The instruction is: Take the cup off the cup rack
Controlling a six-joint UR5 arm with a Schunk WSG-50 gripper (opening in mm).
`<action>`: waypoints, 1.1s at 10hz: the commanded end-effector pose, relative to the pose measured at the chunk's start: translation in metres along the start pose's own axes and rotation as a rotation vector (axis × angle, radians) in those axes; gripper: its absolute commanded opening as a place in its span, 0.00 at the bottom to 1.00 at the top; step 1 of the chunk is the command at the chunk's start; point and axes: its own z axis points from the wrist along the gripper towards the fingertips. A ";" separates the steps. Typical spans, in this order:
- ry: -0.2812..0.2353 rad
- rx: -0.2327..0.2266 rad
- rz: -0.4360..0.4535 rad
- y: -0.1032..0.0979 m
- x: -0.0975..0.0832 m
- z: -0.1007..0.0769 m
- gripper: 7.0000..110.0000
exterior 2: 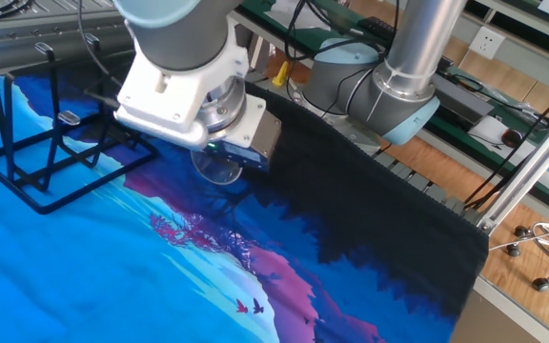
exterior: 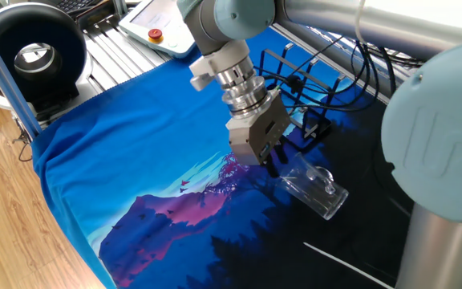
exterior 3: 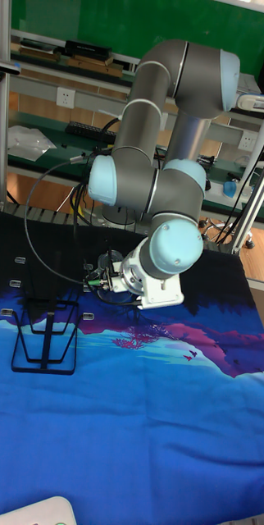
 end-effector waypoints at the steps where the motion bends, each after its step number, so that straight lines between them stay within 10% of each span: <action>1: 0.111 -0.053 0.032 0.011 0.027 0.001 0.15; 11: 0.300 -0.054 0.210 0.008 0.081 -0.018 0.15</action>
